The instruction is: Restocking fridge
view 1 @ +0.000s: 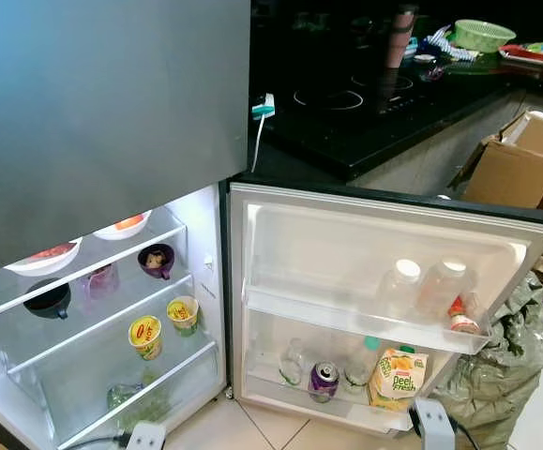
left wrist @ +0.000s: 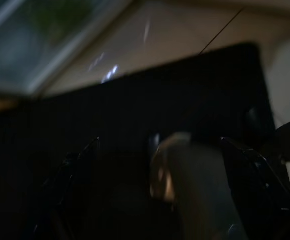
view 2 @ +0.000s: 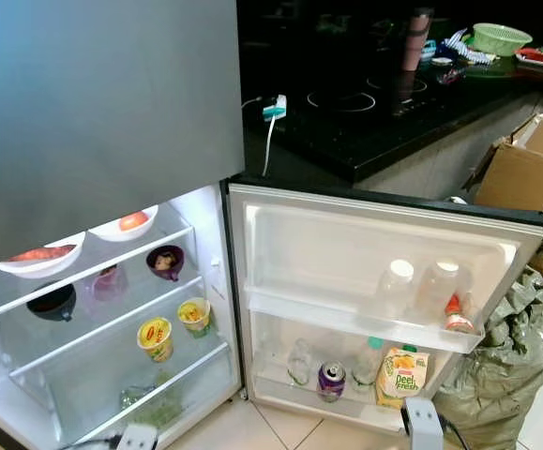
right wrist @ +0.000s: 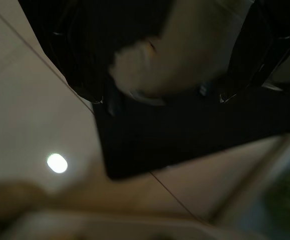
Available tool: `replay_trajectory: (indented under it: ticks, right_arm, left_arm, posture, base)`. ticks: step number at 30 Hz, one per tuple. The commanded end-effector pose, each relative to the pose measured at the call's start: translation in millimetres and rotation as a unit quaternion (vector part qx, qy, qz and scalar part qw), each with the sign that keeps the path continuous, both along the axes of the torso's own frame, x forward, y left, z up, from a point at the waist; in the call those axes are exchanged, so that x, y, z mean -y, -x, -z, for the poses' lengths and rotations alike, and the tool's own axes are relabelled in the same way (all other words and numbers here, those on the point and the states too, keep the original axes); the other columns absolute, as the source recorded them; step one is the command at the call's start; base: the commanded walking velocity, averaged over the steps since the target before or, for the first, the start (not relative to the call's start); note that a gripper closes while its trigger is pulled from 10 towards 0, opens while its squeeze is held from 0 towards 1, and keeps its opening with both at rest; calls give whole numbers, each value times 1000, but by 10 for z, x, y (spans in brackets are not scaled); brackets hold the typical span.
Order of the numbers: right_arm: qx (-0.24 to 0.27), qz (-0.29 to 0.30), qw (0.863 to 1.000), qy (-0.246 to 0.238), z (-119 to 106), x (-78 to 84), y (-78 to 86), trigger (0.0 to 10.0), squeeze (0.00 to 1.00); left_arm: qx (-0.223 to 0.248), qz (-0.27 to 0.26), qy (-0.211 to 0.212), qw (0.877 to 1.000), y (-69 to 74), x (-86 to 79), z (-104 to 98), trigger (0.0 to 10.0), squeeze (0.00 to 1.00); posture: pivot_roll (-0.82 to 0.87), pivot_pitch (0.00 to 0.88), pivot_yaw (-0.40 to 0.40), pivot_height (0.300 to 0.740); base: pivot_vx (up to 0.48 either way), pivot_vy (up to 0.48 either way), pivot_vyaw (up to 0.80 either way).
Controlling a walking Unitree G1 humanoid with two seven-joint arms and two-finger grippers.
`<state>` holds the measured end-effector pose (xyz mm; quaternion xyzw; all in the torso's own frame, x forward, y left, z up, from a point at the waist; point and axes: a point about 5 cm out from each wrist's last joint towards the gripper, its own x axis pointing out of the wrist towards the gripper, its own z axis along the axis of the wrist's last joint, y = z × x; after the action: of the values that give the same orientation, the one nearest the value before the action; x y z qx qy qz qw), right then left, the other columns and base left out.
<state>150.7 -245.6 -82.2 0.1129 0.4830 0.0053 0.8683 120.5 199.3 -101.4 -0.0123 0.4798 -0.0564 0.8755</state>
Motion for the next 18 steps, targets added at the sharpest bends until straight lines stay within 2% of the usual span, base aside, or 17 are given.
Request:
replay_trajectory:
  ticks: [1,3,4,5,7,11,18]
  right_arm:
    - [-12,8,1000,13,16,39,50,10000,0]
    - [-39,21,999,27,76,60,213,10000,0]
    - [-39,21,999,27,76,60,213,10000,0]
    - [-54,34,997,32,108,69,306,10000,0]
    - [-54,34,997,32,108,69,306,10000,0]
    - [-86,51,993,66,162,90,469,10000,0]
    - [-73,33,995,62,153,60,419,10000,0]
  left_arm:
    - [-16,-16,-13,1000,60,-96,11,10000,0]
    - [-31,-28,-16,999,143,-116,35,10000,0]
    - [-31,-28,-16,999,143,-116,35,10000,0]
    - [-33,-30,-16,999,155,-114,40,10000,0]
    - [-33,-30,-16,999,155,-114,40,10000,0]
    - [-39,-27,-21,999,148,-92,47,10000,0]
    - [-36,-17,-13,999,79,-28,40,10000,0]
  posture:
    - [-16,0,-49,740]
    - [-16,0,-49,740]
    - [-16,0,-49,740]
    - [-14,0,-52,740]
    - [-14,0,-52,740]
    - [-10,0,-52,740]
    - [-18,0,-52,740]
  base:
    - [0,0,0]
    - [0,0,0]
    - [0,0,0]
    - [0,0,0]
    - [0,0,0]
    - [0,0,0]
    - [0,0,0]
